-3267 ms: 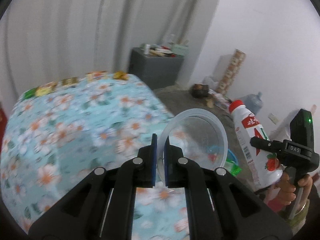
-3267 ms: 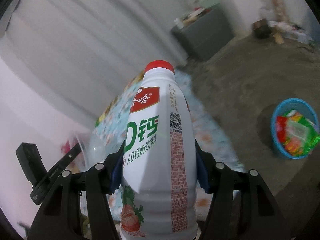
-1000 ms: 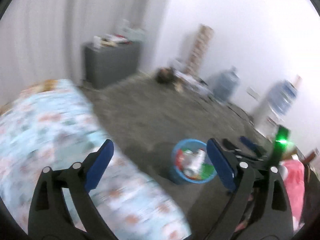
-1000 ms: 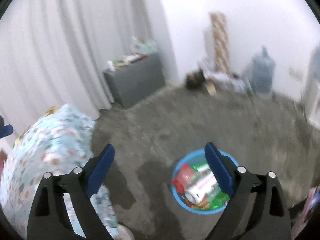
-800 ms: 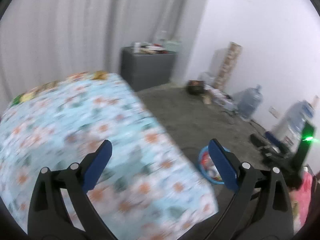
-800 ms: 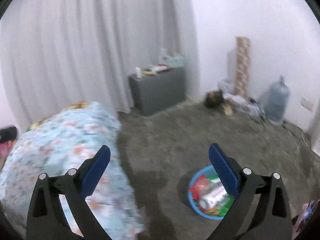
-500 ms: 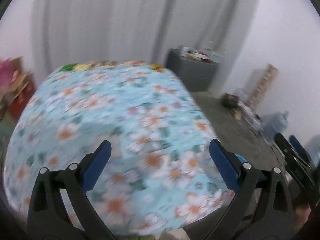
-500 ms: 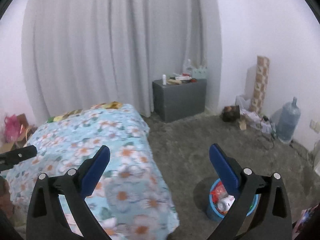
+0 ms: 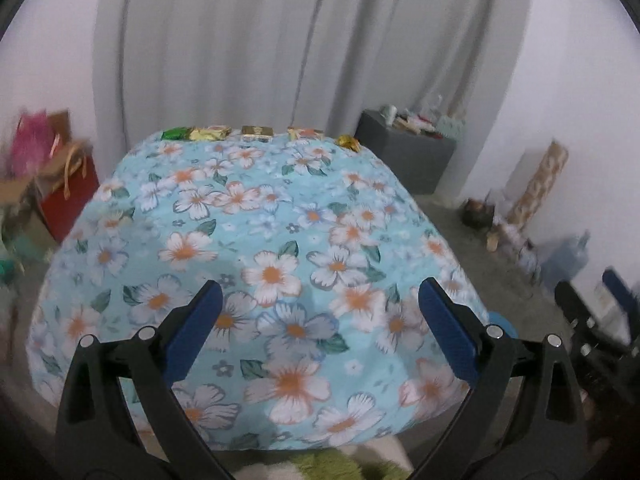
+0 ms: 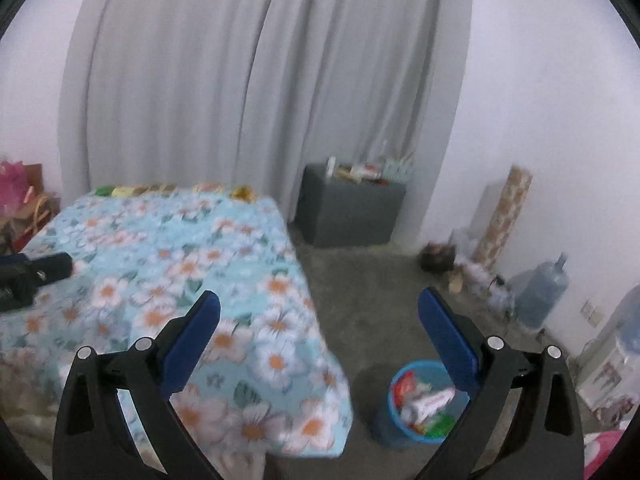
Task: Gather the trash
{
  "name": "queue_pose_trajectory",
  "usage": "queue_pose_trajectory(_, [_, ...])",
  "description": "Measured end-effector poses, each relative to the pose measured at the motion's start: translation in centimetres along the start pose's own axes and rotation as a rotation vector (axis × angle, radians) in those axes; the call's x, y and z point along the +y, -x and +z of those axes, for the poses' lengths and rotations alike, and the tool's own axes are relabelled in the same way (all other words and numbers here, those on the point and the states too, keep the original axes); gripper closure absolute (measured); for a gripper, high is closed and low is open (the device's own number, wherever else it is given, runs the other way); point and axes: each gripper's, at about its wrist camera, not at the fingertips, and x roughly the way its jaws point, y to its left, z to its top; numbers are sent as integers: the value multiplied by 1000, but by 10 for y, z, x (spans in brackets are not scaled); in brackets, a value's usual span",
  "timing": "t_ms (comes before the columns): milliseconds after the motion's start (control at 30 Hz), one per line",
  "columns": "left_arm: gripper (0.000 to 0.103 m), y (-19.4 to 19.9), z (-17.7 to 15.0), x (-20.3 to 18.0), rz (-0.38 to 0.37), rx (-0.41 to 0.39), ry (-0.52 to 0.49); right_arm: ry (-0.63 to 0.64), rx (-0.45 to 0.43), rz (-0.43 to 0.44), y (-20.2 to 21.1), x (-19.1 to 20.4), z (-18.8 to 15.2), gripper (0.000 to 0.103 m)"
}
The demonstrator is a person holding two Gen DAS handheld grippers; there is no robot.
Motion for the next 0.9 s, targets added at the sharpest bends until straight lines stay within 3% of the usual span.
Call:
queue_pose_trajectory(167, [9,-6,-18,-20,-53,56,-89,-82,44,27,4,-19,-11,6])
queue_pose_trajectory(400, [9,-14,-33,-49,56,90,-210,-106,106,-3,3,-33,-35,6])
queue_pose_trajectory(500, [9,-16,-32,-54,66,84,-207,-88,142,-24,0,-36,-41,6])
queue_pose_trajectory(700, [9,-19,-40,-63,16,114,-122,-73,246,-116,-7,-51,-56,6])
queue_pose_trajectory(900, [9,-23,-46,-78,30,136,-162,-126,296,-145,-5,-72,-68,6])
